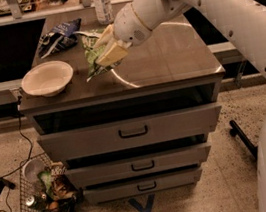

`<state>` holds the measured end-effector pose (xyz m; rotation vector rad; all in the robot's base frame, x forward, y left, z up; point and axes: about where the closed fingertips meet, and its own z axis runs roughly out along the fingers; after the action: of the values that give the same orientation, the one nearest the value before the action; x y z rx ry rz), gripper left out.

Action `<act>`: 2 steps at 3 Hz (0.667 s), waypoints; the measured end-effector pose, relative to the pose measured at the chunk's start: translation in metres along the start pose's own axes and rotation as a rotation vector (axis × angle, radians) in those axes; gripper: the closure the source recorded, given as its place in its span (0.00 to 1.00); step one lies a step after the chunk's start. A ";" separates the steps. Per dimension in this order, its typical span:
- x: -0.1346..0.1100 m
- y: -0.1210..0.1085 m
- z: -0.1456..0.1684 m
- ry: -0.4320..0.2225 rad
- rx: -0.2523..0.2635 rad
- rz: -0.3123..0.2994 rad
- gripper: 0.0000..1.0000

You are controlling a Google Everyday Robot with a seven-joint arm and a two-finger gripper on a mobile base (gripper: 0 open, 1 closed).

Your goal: Move green jalapeno chip bag near paper bowl

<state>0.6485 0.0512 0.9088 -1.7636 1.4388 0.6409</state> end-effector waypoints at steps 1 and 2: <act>0.000 0.000 0.003 -0.001 -0.005 -0.001 0.35; -0.001 0.001 0.006 -0.002 -0.010 -0.001 0.12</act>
Offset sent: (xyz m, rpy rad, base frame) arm -0.0003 0.0023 -0.0013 0.0000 0.0023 0.0039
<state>0.6477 0.0562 0.9059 -1.7702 1.4354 0.6504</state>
